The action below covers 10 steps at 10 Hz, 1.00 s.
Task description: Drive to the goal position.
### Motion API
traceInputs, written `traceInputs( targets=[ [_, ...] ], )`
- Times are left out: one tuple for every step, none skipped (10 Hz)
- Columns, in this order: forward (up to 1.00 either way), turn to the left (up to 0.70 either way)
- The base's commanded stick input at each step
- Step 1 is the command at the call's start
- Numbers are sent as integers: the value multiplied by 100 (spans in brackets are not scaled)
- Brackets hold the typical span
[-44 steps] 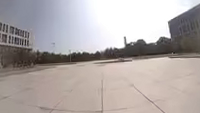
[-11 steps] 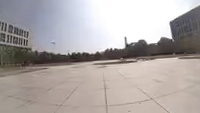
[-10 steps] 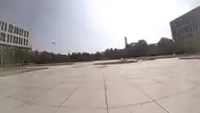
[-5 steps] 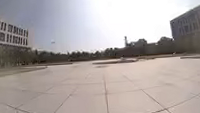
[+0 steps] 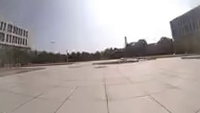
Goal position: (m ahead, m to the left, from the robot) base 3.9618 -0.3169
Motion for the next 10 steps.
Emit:
traceInputs(
  targets=[
    [54,0],
    [54,0],
    [54,0],
    [54,0],
    [54,0],
    [54,0],
    [54,0],
    [54,0],
    [54,0],
    [53,0]
  ],
)
